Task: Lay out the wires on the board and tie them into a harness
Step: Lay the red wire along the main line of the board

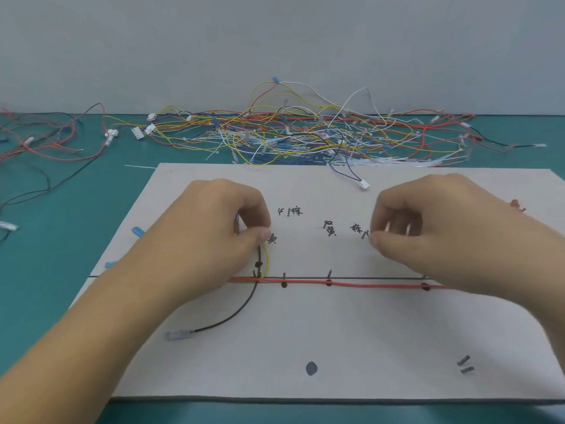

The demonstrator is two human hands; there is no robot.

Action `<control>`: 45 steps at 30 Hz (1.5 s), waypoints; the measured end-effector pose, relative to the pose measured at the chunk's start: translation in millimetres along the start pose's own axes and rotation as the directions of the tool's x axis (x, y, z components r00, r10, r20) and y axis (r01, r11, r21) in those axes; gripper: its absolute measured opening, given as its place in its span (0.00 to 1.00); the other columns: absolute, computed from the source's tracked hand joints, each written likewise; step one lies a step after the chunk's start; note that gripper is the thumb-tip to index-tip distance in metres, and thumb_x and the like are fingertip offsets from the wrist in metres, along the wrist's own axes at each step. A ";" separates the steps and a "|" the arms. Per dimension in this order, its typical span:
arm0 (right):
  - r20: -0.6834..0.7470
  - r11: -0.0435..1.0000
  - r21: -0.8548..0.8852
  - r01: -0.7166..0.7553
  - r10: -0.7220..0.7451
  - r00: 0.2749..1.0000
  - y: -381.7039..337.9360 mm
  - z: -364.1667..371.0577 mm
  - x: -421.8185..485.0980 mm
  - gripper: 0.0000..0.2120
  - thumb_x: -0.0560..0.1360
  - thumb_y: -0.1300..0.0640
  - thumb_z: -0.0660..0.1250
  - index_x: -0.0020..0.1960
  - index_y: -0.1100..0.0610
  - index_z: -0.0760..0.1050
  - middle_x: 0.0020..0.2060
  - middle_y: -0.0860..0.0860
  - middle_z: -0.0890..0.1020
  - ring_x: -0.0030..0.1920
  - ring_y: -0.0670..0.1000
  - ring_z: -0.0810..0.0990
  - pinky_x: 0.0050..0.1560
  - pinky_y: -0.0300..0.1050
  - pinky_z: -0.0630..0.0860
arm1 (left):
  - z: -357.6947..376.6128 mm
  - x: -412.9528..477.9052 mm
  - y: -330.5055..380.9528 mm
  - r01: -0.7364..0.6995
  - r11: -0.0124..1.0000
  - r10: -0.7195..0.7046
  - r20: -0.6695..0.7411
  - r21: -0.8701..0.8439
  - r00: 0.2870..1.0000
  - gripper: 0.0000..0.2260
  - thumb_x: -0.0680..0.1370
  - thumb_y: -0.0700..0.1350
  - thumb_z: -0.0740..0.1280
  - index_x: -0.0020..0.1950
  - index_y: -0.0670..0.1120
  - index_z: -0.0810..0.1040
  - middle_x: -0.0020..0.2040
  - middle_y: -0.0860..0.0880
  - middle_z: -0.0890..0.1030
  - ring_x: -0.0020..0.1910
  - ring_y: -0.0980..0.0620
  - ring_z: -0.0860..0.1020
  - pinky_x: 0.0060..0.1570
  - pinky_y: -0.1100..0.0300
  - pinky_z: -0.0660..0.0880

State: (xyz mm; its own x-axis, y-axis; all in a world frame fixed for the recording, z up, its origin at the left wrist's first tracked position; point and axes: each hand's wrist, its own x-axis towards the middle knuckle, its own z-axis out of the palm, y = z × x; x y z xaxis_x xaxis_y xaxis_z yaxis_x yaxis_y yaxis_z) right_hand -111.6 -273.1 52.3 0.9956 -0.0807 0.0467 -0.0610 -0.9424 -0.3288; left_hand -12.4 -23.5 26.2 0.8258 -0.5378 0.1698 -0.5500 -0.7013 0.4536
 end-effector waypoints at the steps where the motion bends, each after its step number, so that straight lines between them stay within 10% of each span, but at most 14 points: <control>1: 0.006 0.999 0.024 0.033 -0.033 0.999 -5.6 4.3 -1.1 0.03 0.71 0.48 0.71 0.39 0.45 0.79 0.37 0.32 0.80 0.38 0.37 0.78 0.29 0.33 0.70 | 0.5 0.7 -1.4 0.003 1.000 -0.003 0.019 0.007 1.000 0.04 0.75 0.51 0.75 0.41 0.56 0.83 0.42 0.78 0.75 0.45 0.65 0.76 0.34 0.68 0.64; 16: 0.112 0.966 0.095 0.240 -0.250 0.962 -26.3 31.9 -5.2 0.03 0.73 0.54 0.68 0.41 0.48 0.78 0.36 0.41 0.78 0.42 0.41 0.77 0.40 0.47 0.78 | 2.4 7.6 -13.7 0.069 0.996 -0.066 0.053 -0.059 0.996 0.05 0.74 0.48 0.78 0.39 0.56 0.84 0.37 0.59 0.83 0.39 0.64 0.78 0.36 0.66 0.69; 22: 0.119 0.973 0.083 0.214 -0.223 0.968 -27.7 30.8 -4.6 0.03 0.72 0.54 0.68 0.40 0.48 0.77 0.36 0.42 0.79 0.41 0.41 0.77 0.40 0.48 0.78 | 0.6 5.8 -8.0 0.107 0.994 -0.106 0.045 -0.018 0.993 0.06 0.75 0.48 0.77 0.39 0.54 0.84 0.35 0.58 0.82 0.42 0.59 0.79 0.54 0.52 0.74; 45: 0.160 0.979 -0.058 0.193 -0.182 0.970 -24.1 20.5 -4.3 0.03 0.70 0.51 0.67 0.37 0.47 0.77 0.32 0.39 0.79 0.38 0.40 0.77 0.35 0.43 0.76 | 16.6 7.4 9.9 0.074 0.997 -0.074 -0.001 0.000 0.997 0.04 0.77 0.42 0.74 0.43 0.48 0.85 0.41 0.50 0.83 0.46 0.49 0.80 0.49 0.51 0.78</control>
State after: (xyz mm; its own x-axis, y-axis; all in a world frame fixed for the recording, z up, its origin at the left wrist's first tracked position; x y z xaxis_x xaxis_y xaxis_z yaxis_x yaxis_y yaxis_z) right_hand -113.0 -243.3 40.7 0.9884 0.1451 -0.0459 0.1285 -0.9574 -0.2587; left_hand -13.8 -42.2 17.4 0.8644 -0.4838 0.1370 -0.4874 -0.7392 0.4648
